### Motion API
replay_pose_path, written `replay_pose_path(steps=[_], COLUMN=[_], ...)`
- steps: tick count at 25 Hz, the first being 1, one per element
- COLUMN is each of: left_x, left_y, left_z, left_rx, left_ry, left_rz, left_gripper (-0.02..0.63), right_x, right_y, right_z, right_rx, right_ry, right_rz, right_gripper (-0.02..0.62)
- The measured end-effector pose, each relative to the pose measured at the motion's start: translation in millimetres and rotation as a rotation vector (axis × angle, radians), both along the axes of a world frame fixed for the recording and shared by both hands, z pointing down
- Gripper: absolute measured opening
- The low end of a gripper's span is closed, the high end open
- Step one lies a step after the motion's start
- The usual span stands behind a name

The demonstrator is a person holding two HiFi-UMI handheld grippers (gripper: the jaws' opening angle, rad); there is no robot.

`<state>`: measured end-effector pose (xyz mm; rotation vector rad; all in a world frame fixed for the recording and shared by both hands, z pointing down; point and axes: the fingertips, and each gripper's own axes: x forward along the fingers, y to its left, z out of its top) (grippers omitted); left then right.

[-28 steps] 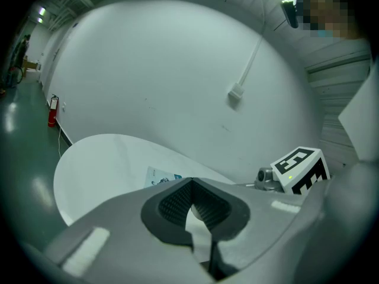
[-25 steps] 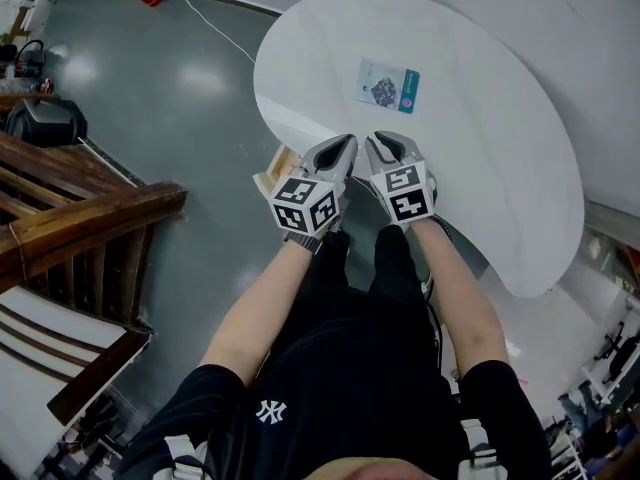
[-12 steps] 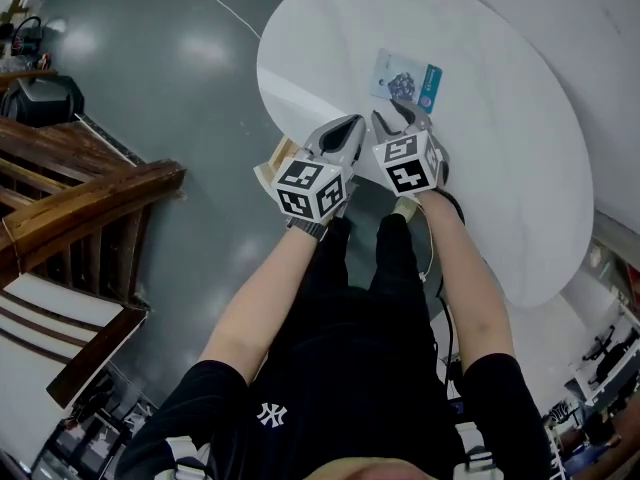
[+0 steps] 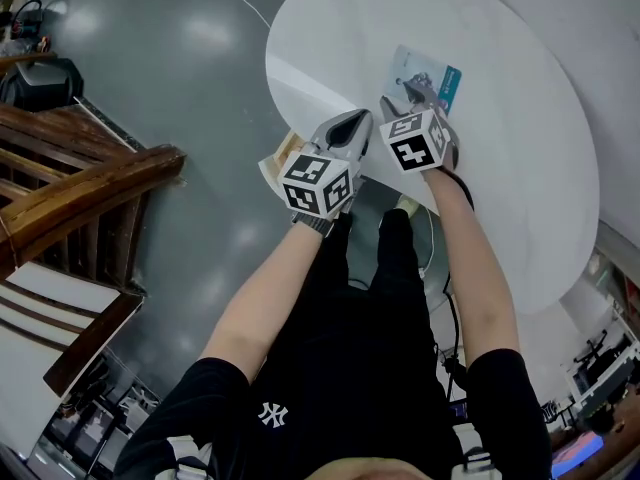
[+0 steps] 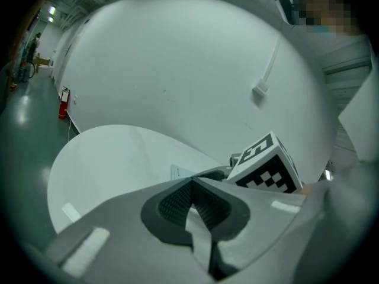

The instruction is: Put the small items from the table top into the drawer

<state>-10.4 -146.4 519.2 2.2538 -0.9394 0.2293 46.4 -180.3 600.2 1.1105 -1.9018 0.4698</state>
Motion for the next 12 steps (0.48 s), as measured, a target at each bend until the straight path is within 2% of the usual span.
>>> replay_pose_path(steps=[8,12], left_x=[-6,-8], left_y=[-2,-4], left_z=[4,7], left_rx=[-0.010,-0.013], left_ry=[0.007,0.008], left_rz=[-0.011,-0.015], left_gripper=[0.000,0.000], right_x=[-1,2], right_y=[-9,-8], right_z=[14,22], right_rx=[-0.065,-0.087], right_ry=[0.021,0.022], right_rz=[0.015,0.034], right_gripper=[0.227,0.200])
